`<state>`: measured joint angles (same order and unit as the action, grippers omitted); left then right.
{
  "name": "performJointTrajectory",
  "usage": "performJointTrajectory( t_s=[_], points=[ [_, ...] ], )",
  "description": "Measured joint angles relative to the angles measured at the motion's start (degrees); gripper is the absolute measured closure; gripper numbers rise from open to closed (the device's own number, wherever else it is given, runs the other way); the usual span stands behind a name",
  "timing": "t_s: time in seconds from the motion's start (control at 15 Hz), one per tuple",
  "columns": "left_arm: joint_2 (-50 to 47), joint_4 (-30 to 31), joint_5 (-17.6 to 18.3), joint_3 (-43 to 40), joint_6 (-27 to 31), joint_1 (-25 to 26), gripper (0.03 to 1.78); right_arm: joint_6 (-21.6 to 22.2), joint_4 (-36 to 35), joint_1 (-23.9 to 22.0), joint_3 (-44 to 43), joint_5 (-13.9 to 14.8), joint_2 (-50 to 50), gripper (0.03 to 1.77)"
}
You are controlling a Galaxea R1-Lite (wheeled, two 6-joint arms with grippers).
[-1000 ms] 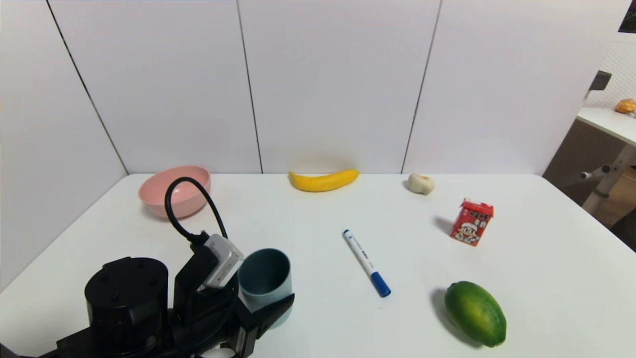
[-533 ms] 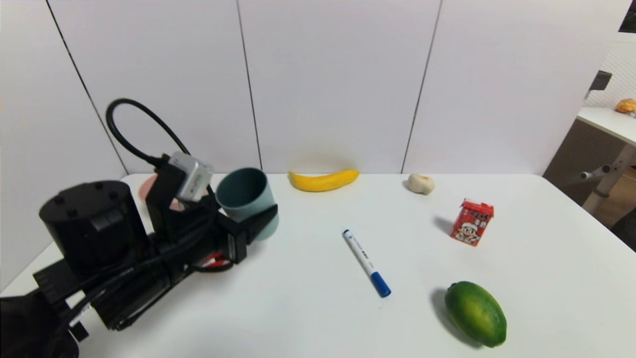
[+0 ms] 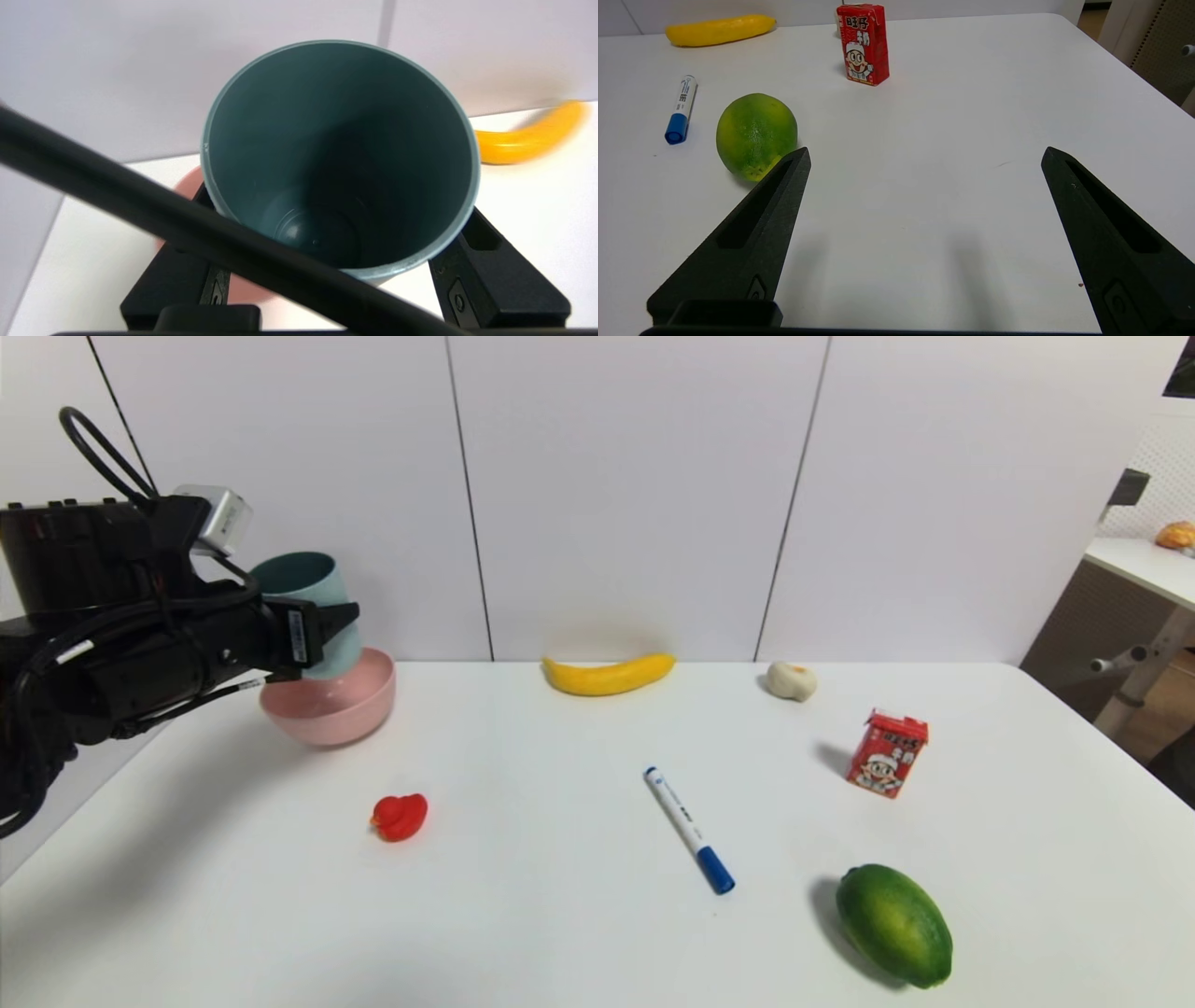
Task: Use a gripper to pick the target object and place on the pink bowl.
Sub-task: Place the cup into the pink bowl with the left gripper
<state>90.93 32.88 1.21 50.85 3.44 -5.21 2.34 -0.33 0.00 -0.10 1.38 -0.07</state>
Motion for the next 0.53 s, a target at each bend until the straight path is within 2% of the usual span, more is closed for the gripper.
performJointTrajectory(
  t_s=[0.2,0.53],
  points=[
    [7.7,-0.5,-0.1,5.6,-0.2,4.9,0.67,0.0,0.0,0.0,0.0,0.0,0.0,0.09],
    [21.1,2.7,0.0,14.3,-1.0,7.8,0.67,0.0,0.0,0.0,0.0,0.0,0.0,0.09]
  ],
)
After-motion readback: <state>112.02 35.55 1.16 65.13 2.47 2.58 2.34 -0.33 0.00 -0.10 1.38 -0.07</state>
